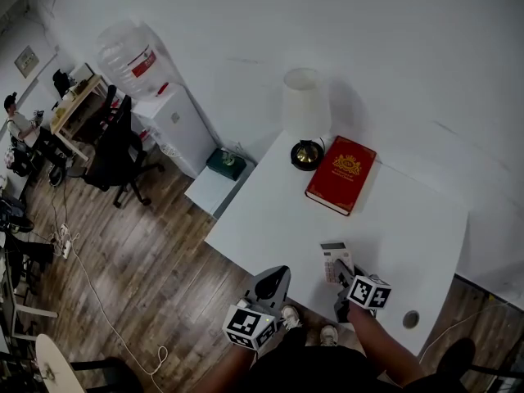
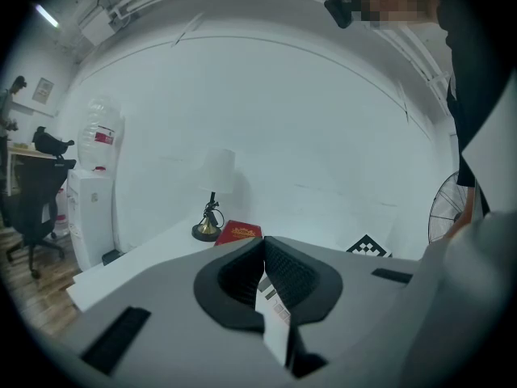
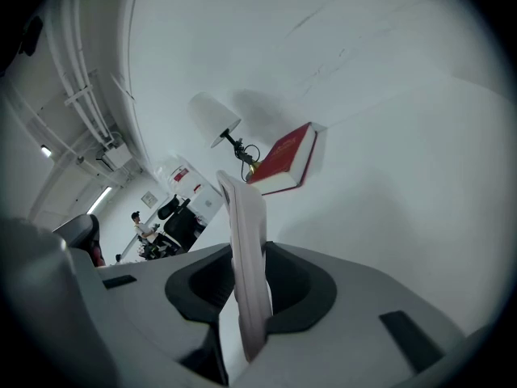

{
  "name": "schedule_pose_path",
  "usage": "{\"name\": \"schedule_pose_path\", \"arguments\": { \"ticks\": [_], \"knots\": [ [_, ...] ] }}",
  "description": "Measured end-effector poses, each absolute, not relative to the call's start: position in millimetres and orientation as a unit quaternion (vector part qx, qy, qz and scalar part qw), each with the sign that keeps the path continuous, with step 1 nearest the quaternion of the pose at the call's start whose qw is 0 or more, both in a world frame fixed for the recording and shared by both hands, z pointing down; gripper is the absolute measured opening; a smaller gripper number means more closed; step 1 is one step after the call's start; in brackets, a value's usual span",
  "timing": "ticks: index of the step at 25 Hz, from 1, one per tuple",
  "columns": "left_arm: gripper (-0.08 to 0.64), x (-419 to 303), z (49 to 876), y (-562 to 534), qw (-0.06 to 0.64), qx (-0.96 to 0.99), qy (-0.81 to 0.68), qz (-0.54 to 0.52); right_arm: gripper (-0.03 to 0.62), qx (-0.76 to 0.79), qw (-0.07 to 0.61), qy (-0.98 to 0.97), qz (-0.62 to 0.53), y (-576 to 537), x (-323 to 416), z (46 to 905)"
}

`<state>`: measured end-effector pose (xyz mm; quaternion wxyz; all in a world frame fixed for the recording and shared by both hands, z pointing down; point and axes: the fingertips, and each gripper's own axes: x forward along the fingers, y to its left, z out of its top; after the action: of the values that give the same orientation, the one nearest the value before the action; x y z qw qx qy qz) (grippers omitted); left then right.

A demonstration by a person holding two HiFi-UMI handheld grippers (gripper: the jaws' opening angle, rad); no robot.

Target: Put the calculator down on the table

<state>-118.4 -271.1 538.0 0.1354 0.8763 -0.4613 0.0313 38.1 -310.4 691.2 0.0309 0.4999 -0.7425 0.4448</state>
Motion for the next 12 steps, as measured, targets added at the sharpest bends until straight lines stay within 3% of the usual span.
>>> {"name": "schedule_pose_path", "arguments": {
  "ticks": [12],
  "knots": [
    [0.020, -114, 546, -264, 0.148, 0.874, -0.462, 0.031, 0.117, 0.524, 0.038, -0.708, 0.473, -304, 53, 713]
  ]
}}
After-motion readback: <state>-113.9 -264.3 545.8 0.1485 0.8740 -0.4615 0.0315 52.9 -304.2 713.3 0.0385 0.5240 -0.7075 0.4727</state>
